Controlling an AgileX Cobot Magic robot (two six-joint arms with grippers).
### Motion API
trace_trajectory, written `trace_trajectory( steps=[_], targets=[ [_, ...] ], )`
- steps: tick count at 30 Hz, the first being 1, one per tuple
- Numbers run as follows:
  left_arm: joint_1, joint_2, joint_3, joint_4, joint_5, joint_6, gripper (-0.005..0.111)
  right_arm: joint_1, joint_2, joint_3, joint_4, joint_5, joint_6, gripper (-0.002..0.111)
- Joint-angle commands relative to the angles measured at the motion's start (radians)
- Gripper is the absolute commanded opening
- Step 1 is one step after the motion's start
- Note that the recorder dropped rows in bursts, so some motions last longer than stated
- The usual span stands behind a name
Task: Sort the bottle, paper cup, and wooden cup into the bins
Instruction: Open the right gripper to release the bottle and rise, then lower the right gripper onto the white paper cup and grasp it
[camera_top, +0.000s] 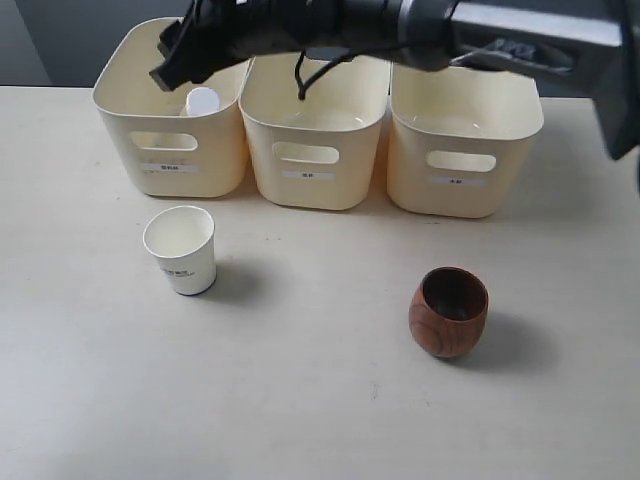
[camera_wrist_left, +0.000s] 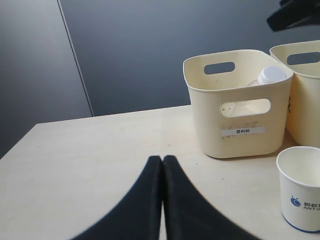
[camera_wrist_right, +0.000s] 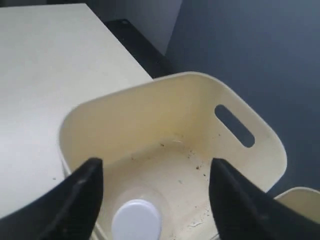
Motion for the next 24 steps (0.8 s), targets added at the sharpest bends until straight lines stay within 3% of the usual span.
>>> trace_trajectory(
  steps=[1,4,12,17,24],
  targets=[
    [0.000,-0.005,0.002,0.000,-0.007,-0.001,0.000,0.018,-0.119,-0.007,-0.019,0.202,-0.089,0.059],
    [0.000,-0.005,0.002,0.000,-0.007,-0.001,0.000,0.033,-0.178,-0.007,-0.022,0.394,-0.197,0.059],
    [0.000,-0.005,0.002,0.000,-0.007,-0.001,0.000,0.082,-0.203,-0.003,-0.027,0.816,-0.208,0.059],
    [0.000,-0.005,0.002,0.000,-0.007,-0.001,0.000,0.116,-0.121,-0.003,-0.058,0.815,-0.215,0.059],
    [0.000,-0.005,0.002,0.000,-0.007,-0.001,0.000,0.127,0.031,-0.003,-0.088,0.660,-0.257,0.059]
  ],
)
